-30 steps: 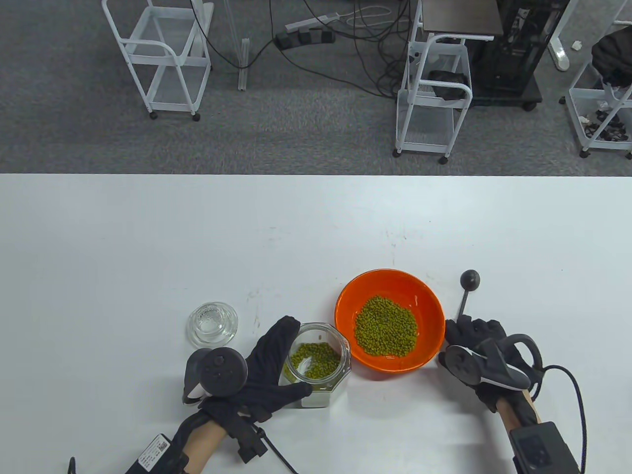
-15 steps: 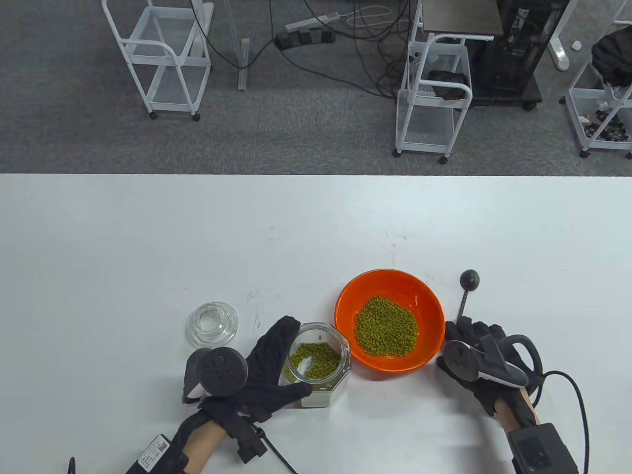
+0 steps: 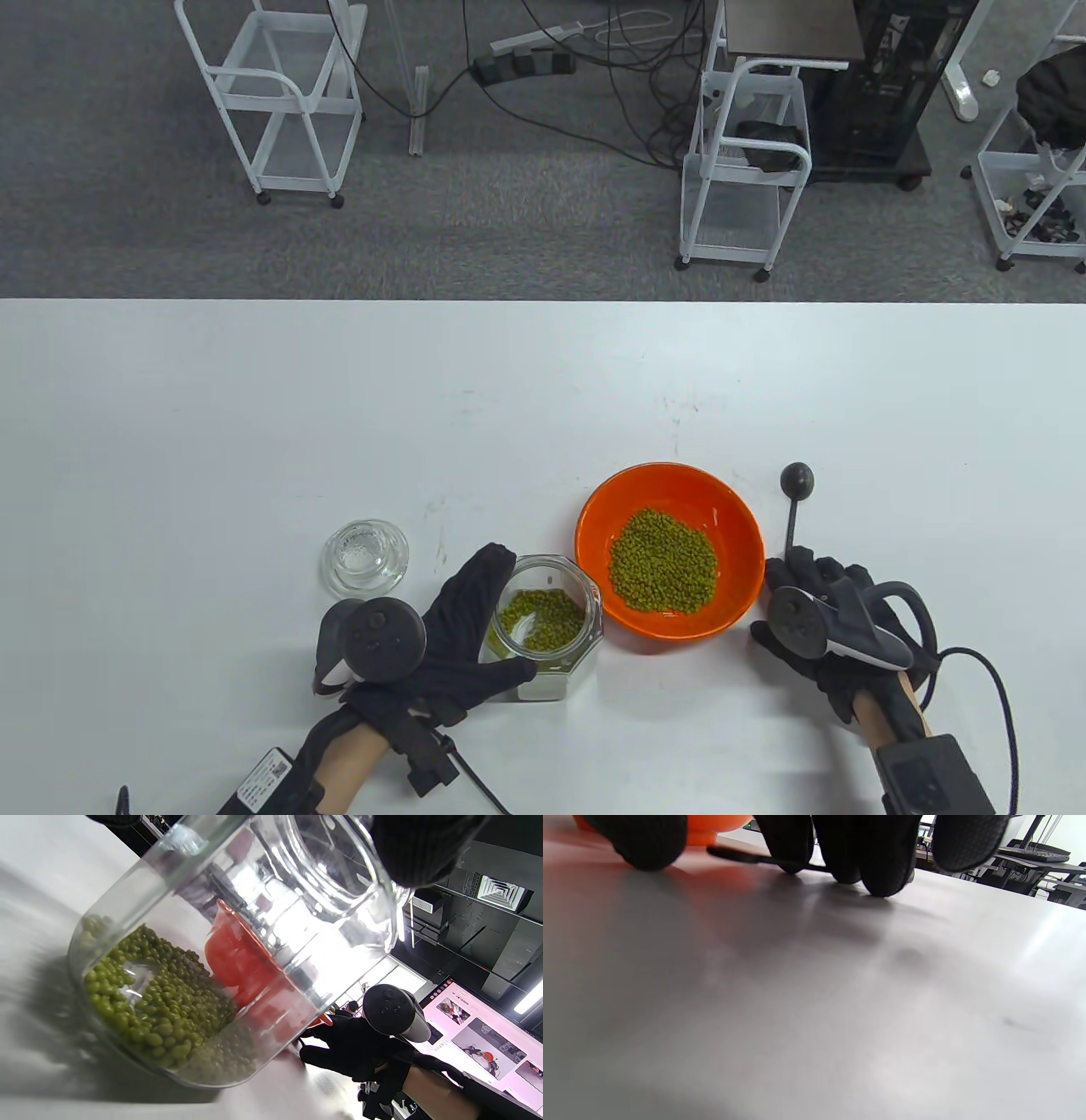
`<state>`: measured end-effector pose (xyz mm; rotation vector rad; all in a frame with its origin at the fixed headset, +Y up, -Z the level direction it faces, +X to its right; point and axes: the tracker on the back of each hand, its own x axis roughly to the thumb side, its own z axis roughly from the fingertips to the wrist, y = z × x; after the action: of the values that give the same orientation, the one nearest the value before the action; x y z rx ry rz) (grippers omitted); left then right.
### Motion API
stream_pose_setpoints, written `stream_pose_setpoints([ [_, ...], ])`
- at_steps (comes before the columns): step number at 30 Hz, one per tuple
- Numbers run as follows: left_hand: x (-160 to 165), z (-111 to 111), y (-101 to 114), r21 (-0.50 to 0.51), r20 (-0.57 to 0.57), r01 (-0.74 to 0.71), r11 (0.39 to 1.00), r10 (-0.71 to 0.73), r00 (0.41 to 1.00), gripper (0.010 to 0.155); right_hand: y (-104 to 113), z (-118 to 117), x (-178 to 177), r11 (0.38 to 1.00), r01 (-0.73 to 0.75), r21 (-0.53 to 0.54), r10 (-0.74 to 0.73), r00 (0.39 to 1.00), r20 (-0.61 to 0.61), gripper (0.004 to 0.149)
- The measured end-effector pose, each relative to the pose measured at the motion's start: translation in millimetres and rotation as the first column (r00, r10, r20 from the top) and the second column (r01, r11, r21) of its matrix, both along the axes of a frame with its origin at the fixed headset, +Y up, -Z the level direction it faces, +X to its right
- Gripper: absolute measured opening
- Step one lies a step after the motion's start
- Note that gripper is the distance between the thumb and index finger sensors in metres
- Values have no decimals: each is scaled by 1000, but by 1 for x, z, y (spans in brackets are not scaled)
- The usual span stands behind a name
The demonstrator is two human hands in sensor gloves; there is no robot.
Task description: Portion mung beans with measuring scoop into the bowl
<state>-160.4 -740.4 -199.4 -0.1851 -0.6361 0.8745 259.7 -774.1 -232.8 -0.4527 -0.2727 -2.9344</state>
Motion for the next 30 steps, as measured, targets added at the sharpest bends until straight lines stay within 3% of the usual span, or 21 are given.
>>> stream_pose_setpoints([
  [4,0,0,0,0,0,0,1000,0,1000,107,4,0,4,1000,23,0,-23,1000,18,84],
  [8,0,0,0,0,0,0,1000,0,1000,107,20,-2,11,995,39,88,-46,996,81,85],
  [12,0,0,0,0,0,0,1000,0,1000,107,57,-3,12,966,70,249,-111,982,155,84],
  [15,0,0,0,2,0,2,1000,-2,1000,107,87,-1,4,938,165,305,-233,952,200,85],
  [21,0,0,0,2,-1,1,1000,-1,1000,107,126,18,-35,863,318,393,-374,925,73,92],
  [25,0,0,-1,2,0,-1,1000,1,1000,107,132,35,-68,826,413,383,-440,898,-18,96],
  [30,0,0,0,3,-1,-1,1000,1,1000,107,124,52,-101,815,472,336,-449,881,-149,98],
])
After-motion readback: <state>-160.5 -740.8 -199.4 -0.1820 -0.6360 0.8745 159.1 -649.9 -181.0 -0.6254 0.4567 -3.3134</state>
